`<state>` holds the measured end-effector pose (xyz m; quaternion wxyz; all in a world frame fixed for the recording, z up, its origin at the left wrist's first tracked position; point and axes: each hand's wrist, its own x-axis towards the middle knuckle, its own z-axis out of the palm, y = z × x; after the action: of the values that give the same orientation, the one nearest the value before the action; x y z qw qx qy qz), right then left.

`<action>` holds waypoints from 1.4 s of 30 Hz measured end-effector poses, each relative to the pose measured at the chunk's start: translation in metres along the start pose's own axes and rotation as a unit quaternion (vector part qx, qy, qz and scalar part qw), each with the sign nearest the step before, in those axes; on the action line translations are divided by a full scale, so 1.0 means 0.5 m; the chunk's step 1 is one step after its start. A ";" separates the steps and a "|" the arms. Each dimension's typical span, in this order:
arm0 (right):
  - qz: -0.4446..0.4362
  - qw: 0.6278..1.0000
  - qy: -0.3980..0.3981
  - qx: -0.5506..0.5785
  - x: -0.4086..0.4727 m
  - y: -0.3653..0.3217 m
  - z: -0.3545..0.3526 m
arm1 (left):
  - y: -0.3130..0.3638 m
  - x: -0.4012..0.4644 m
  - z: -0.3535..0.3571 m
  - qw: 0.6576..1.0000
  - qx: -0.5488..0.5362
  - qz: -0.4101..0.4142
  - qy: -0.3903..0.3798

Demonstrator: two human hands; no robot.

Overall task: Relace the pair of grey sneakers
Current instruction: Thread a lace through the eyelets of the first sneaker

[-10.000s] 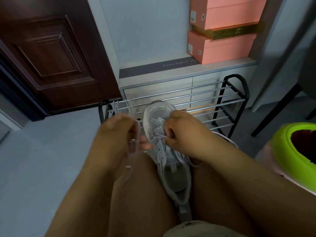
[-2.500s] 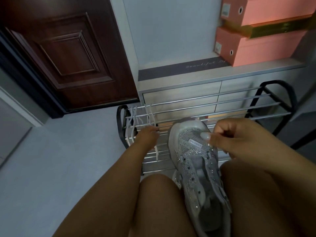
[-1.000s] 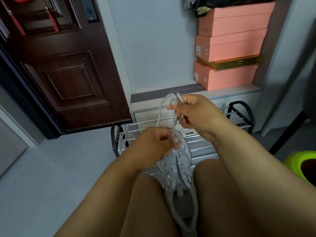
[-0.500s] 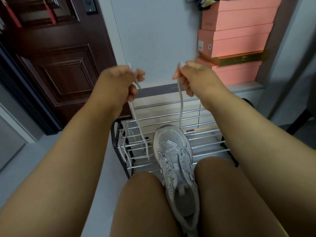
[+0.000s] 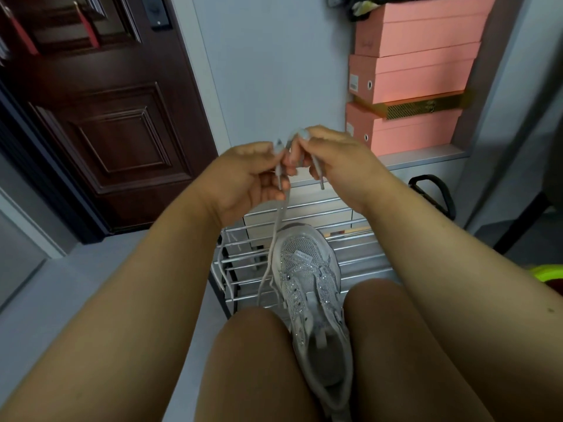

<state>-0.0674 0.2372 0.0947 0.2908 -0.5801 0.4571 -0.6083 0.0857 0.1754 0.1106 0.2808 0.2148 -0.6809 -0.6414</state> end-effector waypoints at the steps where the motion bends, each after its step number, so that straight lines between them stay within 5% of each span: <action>1: 0.020 1.000 0.013 0.016 -0.005 0.009 0.001 | -0.001 0.002 0.004 1.000 -0.009 0.016 0.012; 4: 0.096 0.992 -0.058 0.053 -0.027 0.043 0.018 | 0.012 0.006 0.011 0.996 -0.058 0.068 0.025; 8: 0.166 0.960 -0.166 -0.149 -0.056 0.070 0.057 | 0.048 0.009 0.017 0.986 -0.099 0.131 0.030; 13: 0.200 0.970 -0.107 -0.087 -0.098 0.045 -0.024 | 0.065 -0.001 -0.027 0.976 -0.068 0.166 0.123; 17: 0.188 0.979 0.073 0.039 -0.116 0.021 -0.131 | 0.042 -0.021 -0.048 0.976 -0.052 0.152 0.148; 20: 0.207 0.959 0.135 -0.137 -0.129 0.015 -0.172 | 0.020 -0.036 -0.043 0.978 -0.064 0.135 0.146; 23: 0.282 0.861 -0.005 -0.424 -0.150 0.012 -0.182 | -0.023 -0.053 -0.013 0.986 -0.058 0.097 0.125; 25: 0.307 0.824 -0.073 -0.470 -0.164 0.012 -0.162 | -0.058 -0.063 0.014 0.992 -0.039 0.064 0.098; 28: 0.218 0.885 -0.011 -0.411 -0.175 0.005 -0.108 | -0.097 -0.074 0.046 0.997 -0.026 0.030 0.064; 32: 0.176 0.972 -0.012 -0.156 -0.184 0.009 -0.026 | -0.122 -0.088 0.079 0.998 -0.044 0.021 0.041; 36: 0.148 0.972 0.044 -0.178 -0.178 0.041 -0.012 | -0.141 -0.105 0.088 0.999 -0.038 0.017 0.022; 42: 0.131 0.954 -0.082 -0.257 -0.186 0.050 -0.034 | -0.145 -0.115 0.074 0.999 0.034 0.012 -0.009</action>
<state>-0.0737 0.3129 0.0330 0.2459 -0.6178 0.6446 -0.3773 0.0998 0.2346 0.0318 0.2751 0.2105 -0.7069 -0.6167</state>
